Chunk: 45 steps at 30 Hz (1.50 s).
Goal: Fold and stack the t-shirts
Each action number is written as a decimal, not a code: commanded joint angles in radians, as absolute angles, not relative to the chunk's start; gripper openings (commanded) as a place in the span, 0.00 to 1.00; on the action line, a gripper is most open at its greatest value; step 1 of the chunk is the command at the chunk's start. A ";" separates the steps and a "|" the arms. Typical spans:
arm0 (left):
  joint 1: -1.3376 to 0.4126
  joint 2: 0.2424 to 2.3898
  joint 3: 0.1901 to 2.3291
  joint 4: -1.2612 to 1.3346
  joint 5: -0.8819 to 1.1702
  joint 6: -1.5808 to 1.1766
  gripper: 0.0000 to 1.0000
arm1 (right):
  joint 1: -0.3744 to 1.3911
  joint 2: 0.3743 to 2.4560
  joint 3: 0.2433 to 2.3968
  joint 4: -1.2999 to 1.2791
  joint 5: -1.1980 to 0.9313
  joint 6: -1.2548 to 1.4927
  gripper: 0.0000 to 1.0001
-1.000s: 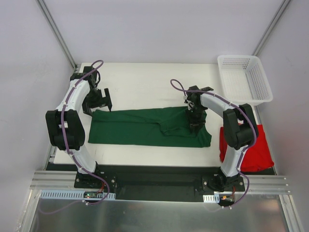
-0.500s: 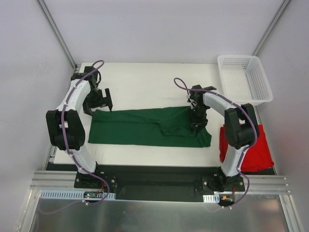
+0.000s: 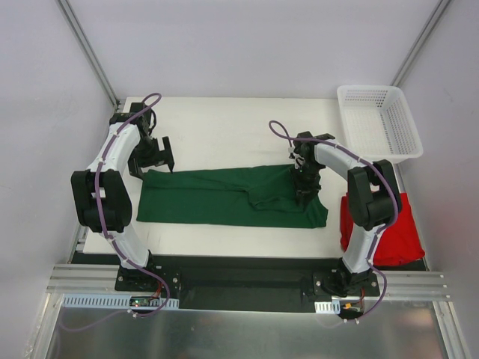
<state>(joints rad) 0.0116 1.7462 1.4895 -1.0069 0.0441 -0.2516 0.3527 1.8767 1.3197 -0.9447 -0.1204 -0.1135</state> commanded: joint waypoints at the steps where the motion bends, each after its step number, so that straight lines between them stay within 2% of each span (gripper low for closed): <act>1: 0.005 1.729 1.511 -1.022 0.040 -0.258 0.99 | 0.350 1.870 1.319 -0.948 -0.146 -0.121 0.26; 6: 0.003 1.732 1.517 -1.022 0.043 -0.258 0.99 | 0.350 1.870 1.318 -0.950 -0.144 -0.123 0.24; 12: 0.005 1.730 1.513 -1.022 0.040 -0.256 0.99 | 0.350 1.868 1.310 -0.945 -0.156 -0.123 0.14; 14: 0.003 1.730 1.512 -1.022 0.040 -0.256 0.99 | 0.350 1.862 1.308 -0.946 -0.160 -0.123 0.09; 15: 0.003 1.730 1.511 -1.022 0.040 -0.256 0.99 | 0.351 1.858 1.302 -0.948 -0.161 -0.123 0.01; 35: 0.005 1.738 1.516 -1.022 0.051 -0.275 1.00 | 0.452 1.729 1.216 -0.980 -0.224 -0.103 0.01; 37: 0.003 1.738 1.517 -1.022 0.052 -0.278 0.99 | 0.466 1.729 1.210 -0.989 -0.222 -0.106 0.05; 38: 0.003 1.736 1.516 -1.022 0.051 -0.278 0.99 | 0.474 1.730 1.209 -0.999 -0.218 -0.106 0.12; 39: 0.003 1.736 1.517 -1.022 0.052 -0.276 0.99 | 0.482 1.727 1.209 -1.002 -0.206 -0.104 0.33; 40: 0.003 1.735 1.517 -1.022 0.051 -0.276 0.99 | 0.483 1.723 1.209 -1.005 -0.203 -0.104 0.36; 41: 0.003 1.733 1.517 -1.023 0.051 -0.276 0.99 | 0.488 1.717 1.209 -1.008 -0.196 -0.103 0.37; 45: 0.003 1.730 1.517 -1.023 0.051 -0.278 0.99 | 0.486 1.689 1.249 -1.023 -0.161 -0.094 0.29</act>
<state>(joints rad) 0.0116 1.7462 1.4899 -1.0065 0.0444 -0.2562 0.4847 1.7599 1.2121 -0.9665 -0.1970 -0.1070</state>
